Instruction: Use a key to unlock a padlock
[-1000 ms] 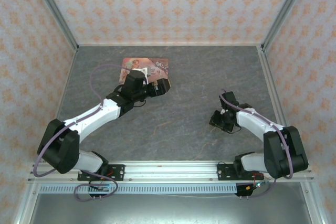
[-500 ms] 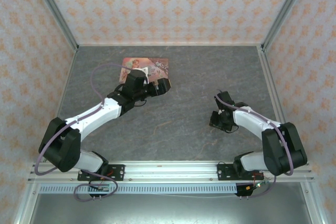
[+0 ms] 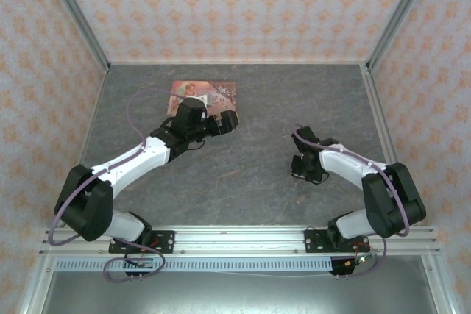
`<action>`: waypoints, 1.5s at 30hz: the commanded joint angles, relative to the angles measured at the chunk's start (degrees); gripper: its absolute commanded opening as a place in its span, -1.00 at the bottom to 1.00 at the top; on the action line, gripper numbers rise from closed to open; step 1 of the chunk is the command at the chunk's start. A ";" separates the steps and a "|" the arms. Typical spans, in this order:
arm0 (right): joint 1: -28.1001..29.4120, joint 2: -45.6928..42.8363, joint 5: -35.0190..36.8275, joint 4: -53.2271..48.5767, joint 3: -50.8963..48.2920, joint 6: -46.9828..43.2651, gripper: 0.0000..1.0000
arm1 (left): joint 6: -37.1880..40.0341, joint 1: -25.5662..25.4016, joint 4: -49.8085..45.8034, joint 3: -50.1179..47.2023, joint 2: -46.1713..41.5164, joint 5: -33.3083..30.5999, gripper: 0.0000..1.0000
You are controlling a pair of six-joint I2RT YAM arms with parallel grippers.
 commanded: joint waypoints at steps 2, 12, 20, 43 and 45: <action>1.67 -0.28 -4.56 2.58 -0.34 0.56 -0.68 | 0.60 -0.56 -1.41 2.07 -0.46 -1.04 1.00; 1.71 -2.85 -3.57 1.34 0.28 0.64 -0.79 | 0.60 -0.57 -1.67 2.16 -0.81 -1.69 1.00; 1.67 -3.21 -3.59 1.43 0.40 0.82 -0.84 | 0.95 -0.56 -2.21 2.63 -0.85 -2.14 1.00; 1.71 -25.15 -20.97 45.71 -6.68 7.51 -1.00 | -6.97 -0.55 8.43 6.89 -5.82 11.27 0.77; 1.67 -25.33 -22.99 49.23 -5.59 6.60 -1.00 | -7.22 -0.49 10.31 7.92 -5.60 14.40 0.68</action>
